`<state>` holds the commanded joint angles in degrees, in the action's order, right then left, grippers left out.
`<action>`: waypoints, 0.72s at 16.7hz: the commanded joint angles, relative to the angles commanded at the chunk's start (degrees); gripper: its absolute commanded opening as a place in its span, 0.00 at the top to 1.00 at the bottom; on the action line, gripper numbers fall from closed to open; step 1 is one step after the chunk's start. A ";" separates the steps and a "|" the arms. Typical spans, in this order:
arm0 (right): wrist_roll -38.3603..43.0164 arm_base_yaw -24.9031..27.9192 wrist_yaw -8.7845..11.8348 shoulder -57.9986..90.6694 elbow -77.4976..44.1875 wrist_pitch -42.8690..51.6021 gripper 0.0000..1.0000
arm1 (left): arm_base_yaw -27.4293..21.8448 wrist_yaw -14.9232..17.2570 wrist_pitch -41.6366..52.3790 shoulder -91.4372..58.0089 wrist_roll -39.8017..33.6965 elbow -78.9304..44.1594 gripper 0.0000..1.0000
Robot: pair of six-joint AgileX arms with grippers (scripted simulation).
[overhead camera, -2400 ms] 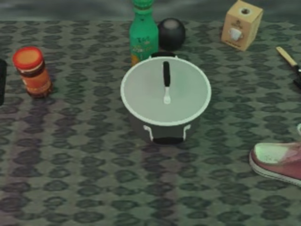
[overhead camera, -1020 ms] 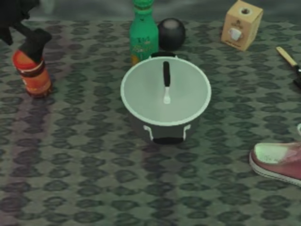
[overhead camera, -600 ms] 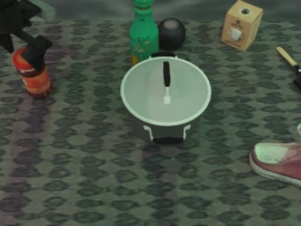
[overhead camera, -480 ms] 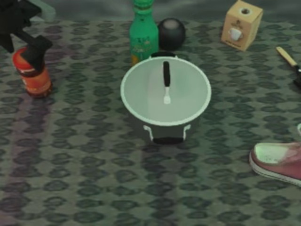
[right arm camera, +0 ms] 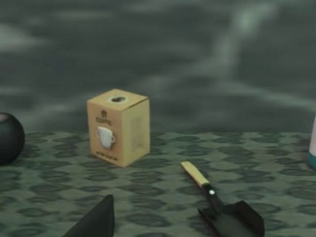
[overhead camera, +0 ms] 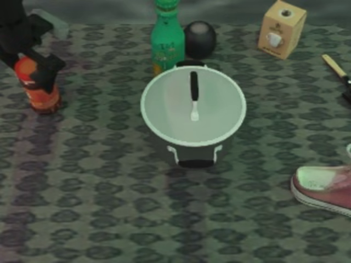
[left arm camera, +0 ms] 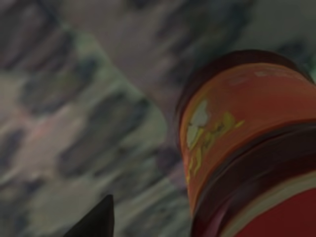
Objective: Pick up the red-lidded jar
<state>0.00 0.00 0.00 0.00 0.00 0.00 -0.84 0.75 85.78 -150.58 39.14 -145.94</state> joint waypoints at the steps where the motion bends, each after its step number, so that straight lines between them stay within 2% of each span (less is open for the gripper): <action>1: 0.00 0.00 0.00 0.00 0.00 0.00 0.00 | 0.04 -0.01 -1.94 0.87 0.01 2.82 0.00; 4: 0.00 0.00 0.00 0.00 0.00 0.00 0.00 | 0.11 -0.04 -5.66 2.28 0.09 7.63 0.00; 8: 0.00 0.00 0.00 0.00 0.00 0.00 0.00 | 0.12 -0.04 -5.97 2.40 0.08 8.00 0.00; 12: 0.00 0.00 0.00 0.00 0.00 0.00 0.00 | 0.12 -0.04 -5.97 2.40 0.08 8.00 0.30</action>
<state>0.00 0.00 0.00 0.00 0.00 0.00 -0.71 0.71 79.81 -148.18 39.22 -137.94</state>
